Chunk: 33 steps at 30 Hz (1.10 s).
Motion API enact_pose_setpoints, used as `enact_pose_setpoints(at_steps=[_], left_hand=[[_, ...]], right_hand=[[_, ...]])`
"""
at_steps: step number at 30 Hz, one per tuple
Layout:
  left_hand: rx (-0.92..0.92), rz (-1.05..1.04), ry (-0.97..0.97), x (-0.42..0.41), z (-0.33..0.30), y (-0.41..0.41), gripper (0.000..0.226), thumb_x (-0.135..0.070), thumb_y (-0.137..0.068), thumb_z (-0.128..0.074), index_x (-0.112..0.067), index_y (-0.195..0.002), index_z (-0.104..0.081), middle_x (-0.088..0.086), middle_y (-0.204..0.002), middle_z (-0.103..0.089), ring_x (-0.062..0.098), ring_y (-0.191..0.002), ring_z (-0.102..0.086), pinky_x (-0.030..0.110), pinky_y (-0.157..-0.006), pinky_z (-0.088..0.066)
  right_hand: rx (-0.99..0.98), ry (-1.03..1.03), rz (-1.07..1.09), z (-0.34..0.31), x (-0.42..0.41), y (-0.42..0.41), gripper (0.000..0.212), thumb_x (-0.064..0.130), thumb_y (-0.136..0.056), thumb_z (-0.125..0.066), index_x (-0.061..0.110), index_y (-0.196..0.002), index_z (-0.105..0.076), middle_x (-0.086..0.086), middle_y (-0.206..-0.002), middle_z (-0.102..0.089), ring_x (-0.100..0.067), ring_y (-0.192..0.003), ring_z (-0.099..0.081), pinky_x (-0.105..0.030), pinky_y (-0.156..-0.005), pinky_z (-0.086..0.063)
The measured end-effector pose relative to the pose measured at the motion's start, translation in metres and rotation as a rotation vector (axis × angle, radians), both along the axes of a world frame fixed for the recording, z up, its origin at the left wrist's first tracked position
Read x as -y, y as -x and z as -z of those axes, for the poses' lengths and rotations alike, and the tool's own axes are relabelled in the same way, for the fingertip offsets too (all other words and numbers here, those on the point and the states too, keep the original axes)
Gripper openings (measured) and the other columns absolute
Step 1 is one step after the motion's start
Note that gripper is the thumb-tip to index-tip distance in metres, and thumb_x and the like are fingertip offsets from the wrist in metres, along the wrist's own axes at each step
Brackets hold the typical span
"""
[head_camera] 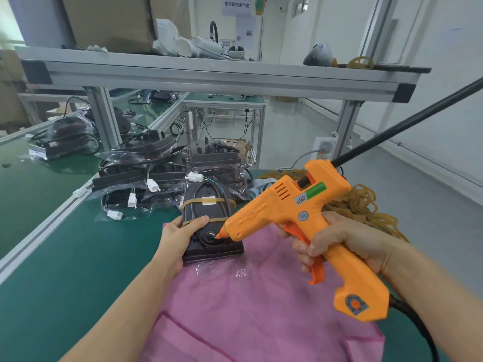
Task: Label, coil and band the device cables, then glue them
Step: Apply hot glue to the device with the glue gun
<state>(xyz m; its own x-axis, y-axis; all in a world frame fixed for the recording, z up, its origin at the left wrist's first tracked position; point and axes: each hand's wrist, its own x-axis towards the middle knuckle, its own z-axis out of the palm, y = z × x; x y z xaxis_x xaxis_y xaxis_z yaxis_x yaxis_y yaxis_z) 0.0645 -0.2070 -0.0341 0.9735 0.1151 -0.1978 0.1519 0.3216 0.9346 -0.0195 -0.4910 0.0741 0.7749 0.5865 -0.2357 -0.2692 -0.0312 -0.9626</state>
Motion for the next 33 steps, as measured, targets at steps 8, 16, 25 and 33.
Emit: enact_pose_setpoints(at_steps=[8, 16, 25, 33], left_hand=[[0.005, 0.006, 0.013, 0.000, 0.000, 0.000, 0.031, -0.009, -0.077, -0.077, -0.001, -0.105, -0.066, 0.016, -0.089, -0.075, 0.025, -0.067, -0.072, 0.031, -0.057, -0.058], [0.013, 0.005, 0.022, 0.000, 0.001, 0.001, 0.029, -0.009, -0.078, -0.077, -0.001, -0.104, -0.067, 0.014, -0.084, -0.075, 0.023, -0.065, -0.072, 0.027, -0.052, -0.056], [0.017, 0.002, 0.019, -0.001, 0.003, -0.001, 0.028, -0.010, -0.076, -0.079, -0.003, -0.101, -0.068, 0.014, -0.081, -0.075, 0.024, -0.064, -0.072, 0.027, -0.051, -0.055], [0.020, 0.009, 0.023, -0.002, 0.004, -0.003, 0.030, -0.011, -0.075, -0.079, -0.003, -0.102, -0.068, 0.015, -0.083, -0.075, 0.025, -0.065, -0.072, 0.028, -0.053, -0.056]], right_hand=[[0.020, 0.010, -0.025, 0.005, -0.011, -0.006, 0.045, 0.003, -0.060, -0.067, 0.001, -0.105, -0.064, -0.014, -0.071, -0.049, -0.025, -0.065, -0.051, -0.039, -0.069, -0.050], [0.011, 0.003, -0.018, 0.005, -0.015, -0.012, 0.047, 0.002, -0.061, -0.066, -0.001, -0.108, -0.062, -0.014, -0.072, -0.049, -0.025, -0.066, -0.051, -0.041, -0.070, -0.050], [-0.006, -0.008, 0.004, 0.006, -0.017, -0.015, 0.051, 0.002, -0.060, -0.065, -0.003, -0.110, -0.059, -0.013, -0.071, -0.047, -0.024, -0.064, -0.052, -0.040, -0.070, -0.050], [0.098, 0.258, 0.092, 0.010, -0.013, -0.015, 0.022, 0.001, -0.077, -0.061, 0.003, -0.098, -0.065, -0.025, -0.082, -0.064, -0.034, -0.069, -0.064, -0.049, -0.071, -0.053]])
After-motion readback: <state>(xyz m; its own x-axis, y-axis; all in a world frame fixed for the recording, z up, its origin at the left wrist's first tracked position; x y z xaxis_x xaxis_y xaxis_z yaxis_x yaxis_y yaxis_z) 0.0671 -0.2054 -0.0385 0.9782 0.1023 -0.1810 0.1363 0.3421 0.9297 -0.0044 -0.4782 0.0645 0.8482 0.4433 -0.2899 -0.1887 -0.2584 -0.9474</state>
